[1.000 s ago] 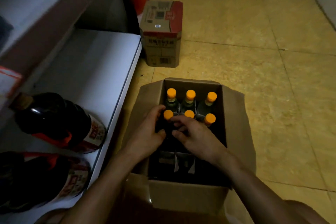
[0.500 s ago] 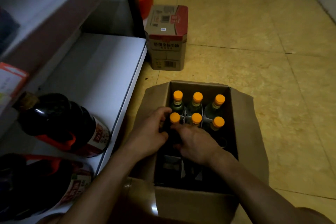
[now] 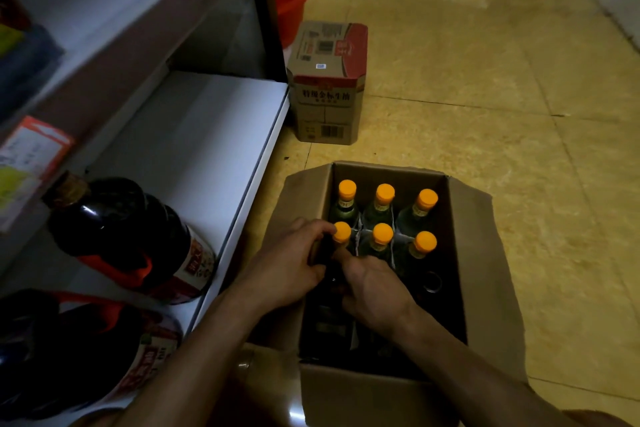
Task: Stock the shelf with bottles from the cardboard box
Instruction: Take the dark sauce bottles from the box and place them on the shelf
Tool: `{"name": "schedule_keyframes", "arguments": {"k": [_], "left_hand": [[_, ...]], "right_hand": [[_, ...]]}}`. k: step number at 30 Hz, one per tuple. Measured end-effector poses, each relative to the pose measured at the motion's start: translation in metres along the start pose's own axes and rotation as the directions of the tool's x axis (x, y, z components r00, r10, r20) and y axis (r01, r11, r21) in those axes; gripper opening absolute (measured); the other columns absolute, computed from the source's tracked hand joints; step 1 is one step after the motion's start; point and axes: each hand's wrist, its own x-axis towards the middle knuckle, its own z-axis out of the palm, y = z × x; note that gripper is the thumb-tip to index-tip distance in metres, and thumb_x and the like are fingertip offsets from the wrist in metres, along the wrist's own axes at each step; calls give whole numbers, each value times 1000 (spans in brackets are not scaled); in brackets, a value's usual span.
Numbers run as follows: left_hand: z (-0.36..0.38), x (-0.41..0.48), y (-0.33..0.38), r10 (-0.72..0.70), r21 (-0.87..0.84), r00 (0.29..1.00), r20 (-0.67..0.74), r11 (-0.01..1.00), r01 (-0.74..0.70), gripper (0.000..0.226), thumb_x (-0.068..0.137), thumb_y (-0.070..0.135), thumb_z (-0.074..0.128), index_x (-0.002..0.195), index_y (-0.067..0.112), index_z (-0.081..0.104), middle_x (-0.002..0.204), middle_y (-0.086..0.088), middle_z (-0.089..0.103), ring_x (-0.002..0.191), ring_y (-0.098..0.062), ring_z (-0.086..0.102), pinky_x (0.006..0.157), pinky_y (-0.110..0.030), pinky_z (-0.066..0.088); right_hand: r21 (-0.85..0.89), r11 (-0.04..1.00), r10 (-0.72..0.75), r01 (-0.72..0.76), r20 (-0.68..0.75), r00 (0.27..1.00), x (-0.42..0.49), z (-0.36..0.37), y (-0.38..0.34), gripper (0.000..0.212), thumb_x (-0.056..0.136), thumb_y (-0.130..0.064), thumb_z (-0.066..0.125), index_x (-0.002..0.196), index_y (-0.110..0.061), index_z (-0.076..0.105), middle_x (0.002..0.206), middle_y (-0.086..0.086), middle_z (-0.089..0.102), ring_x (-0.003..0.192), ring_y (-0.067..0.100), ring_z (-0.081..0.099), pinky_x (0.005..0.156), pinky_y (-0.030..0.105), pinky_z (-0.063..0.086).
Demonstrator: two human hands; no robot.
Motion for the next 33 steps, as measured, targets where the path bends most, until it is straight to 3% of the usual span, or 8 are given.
{"name": "schedule_keyframes", "arguments": {"k": [6,11,14,18,21,26,30,33], "left_hand": [[-3,2,-1,25,48,999,20,999,-26,61,92,18,71,144,39,46,141,10,48,130,-13,43,105,-36,46],[1,4,0,80,69,993,87,994,-86,74,87,27,77,147,43,38,143,13,47,127,-11,36,103,-35,42],[4,7,4,114,-146,989,90,984,-100,79,84,26,81,141,57,36,139,17,51,129,-8,46,103,-40,52],[9,8,14,124,-389,990,65,917,-89,96,85,15,82,148,57,24,139,23,55,128,5,54,94,-17,55],[10,11,17,111,-426,991,71,902,-71,93,84,22,83,150,52,26,140,26,56,128,12,52,99,-15,51],[17,9,27,86,-433,996,28,899,-65,84,80,33,86,146,51,37,136,30,57,125,13,53,97,-16,50],[16,0,31,47,-512,999,-22,857,-52,74,80,22,86,138,48,47,129,26,64,116,13,59,83,-11,54],[9,-4,33,55,-558,998,4,829,-44,73,79,19,85,139,42,50,128,22,67,116,7,63,91,-19,56]], "right_hand": [[-9,1000,17,-20,-216,976,-17,-41,-11,39,92,-44,67,129,-34,56,112,-8,73,100,14,68,84,31,56],[267,962,133,-47,-312,941,-33,-75,-19,38,88,-49,72,124,-39,63,109,-21,67,99,-3,60,87,19,53],[418,908,194,-14,-391,900,-39,-85,-18,34,83,-48,76,115,-40,68,107,-22,66,97,-4,62,83,21,57],[555,830,247,54,-453,857,-42,-93,-22,25,77,-46,80,96,-50,64,103,-16,66,93,-6,63,78,17,56],[608,781,265,146,-533,804,-42,-99,-25,28,74,-42,82,88,-54,62,101,-13,68,93,-8,63,72,12,56],[635,726,275,266,-621,734,-49,-109,-28,35,72,-43,80,104,-30,74,97,-5,71,89,8,68,74,22,59],[690,667,216,280,-539,814,-50,-116,-20,26,78,-38,81,102,-37,71,100,-9,73,96,3,69,79,16,56],[631,751,96,192,-393,914,-44,-109,-4,42,85,-56,71,122,-38,64,119,-14,70,111,-4,64,94,21,55]]}}
